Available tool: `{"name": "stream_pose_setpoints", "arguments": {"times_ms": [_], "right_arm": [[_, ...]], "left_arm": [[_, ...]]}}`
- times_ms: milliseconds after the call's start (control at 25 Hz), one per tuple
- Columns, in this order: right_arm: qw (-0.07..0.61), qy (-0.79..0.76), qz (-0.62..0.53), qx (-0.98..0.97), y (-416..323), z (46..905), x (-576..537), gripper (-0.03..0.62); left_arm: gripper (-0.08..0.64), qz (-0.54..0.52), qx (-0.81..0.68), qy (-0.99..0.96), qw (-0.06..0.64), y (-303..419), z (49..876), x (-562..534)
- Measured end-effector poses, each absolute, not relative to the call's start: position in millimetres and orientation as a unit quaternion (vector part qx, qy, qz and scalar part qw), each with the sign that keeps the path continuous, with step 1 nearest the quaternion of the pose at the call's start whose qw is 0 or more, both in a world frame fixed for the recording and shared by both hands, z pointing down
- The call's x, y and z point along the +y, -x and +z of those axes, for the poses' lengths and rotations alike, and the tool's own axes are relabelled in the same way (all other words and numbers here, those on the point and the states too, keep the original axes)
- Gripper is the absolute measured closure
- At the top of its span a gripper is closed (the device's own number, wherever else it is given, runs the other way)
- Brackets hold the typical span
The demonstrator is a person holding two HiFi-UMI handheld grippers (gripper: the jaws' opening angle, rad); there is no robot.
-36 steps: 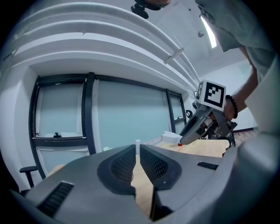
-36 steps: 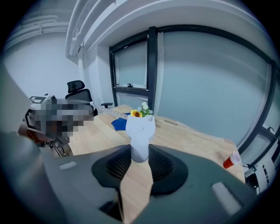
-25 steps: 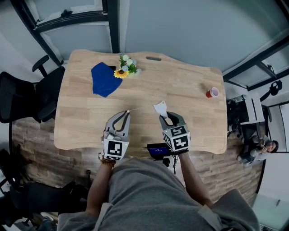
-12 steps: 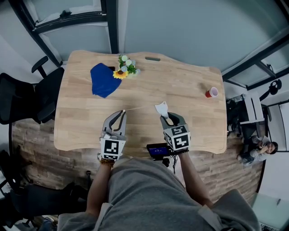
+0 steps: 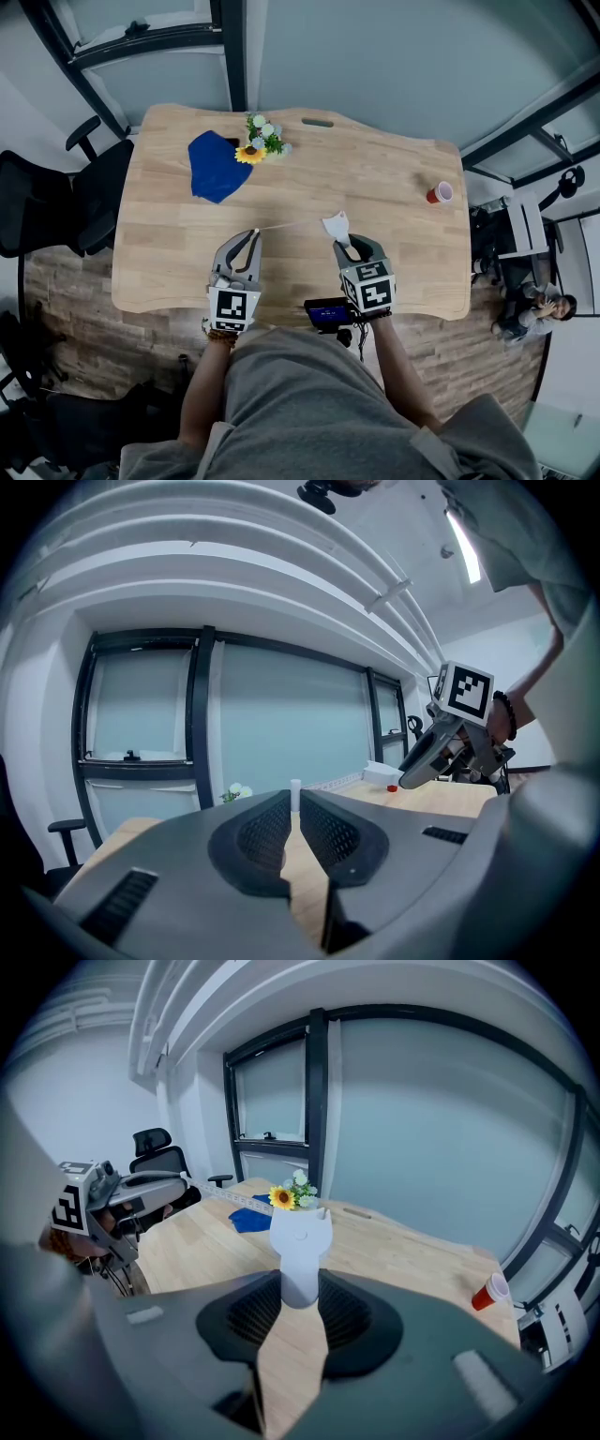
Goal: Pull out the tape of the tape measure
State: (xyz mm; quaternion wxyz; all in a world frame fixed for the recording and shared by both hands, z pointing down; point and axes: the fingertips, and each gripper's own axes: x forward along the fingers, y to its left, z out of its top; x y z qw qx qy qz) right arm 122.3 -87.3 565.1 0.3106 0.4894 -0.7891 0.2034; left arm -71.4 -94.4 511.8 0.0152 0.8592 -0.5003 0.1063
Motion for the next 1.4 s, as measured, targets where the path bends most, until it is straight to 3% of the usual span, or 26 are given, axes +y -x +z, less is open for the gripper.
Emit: {"name": "stream_pose_setpoints", "arguments": {"times_ms": [1400], "right_arm": [[0.311,-0.508,0.213,-0.775,-131.8,570.7,-88.4,0.462]], "left_arm": [[0.525,0.098,-0.542,-0.833,0.054,104.7,521.2,-101.2]]}}
